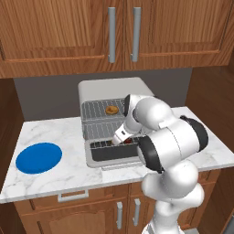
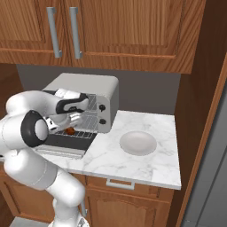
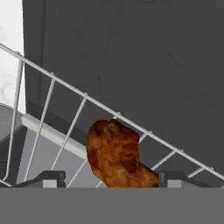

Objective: Open the toaster oven door. Place the bread on the top rack in the toaster oven and place the chicken drumstick on the bottom rack.

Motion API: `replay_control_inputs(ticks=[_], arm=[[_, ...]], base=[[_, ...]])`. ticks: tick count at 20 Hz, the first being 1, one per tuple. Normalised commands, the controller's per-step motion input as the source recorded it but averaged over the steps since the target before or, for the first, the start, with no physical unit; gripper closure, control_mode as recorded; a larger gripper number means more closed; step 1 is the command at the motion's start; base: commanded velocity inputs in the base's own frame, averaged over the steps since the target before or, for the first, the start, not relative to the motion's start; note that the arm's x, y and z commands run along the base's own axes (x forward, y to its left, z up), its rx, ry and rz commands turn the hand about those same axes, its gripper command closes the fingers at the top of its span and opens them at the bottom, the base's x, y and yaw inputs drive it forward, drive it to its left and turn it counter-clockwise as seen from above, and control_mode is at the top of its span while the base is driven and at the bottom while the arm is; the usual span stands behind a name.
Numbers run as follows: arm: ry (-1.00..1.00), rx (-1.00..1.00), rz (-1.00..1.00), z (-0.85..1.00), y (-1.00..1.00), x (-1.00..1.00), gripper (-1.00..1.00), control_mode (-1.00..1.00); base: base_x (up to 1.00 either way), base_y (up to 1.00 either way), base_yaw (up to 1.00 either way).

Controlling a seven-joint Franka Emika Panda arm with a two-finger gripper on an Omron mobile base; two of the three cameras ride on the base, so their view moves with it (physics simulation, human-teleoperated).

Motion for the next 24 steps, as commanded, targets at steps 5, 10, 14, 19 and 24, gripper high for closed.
replay_control_inputs(ticks=[5, 10, 14, 19, 24], arm=[[0.07, 0.00, 0.00, 0.47, 0.00, 0.01, -1.00, -1.00], [0.11, 0.00, 0.00, 0.66, 0.08, -0.43, -1.00, -1.00], [0.38, 0.01, -0.05, 0.32, 0.13, -0.67, -1.00, -1.00], [0.48, 0.03, -0.11, 0.27, 0.12, -0.17, -1.00, -1.00], [0.43, 0.08, -0.07, 0.32, 0.04, 0.24, -1.00, -1.00]], base=[[0.00, 0.00, 0.00], [0.00, 0.00, 0.00], [0.00, 0.00, 0.00], [0.00, 0.00, 0.00], [0.00, 0.00, 0.00]])
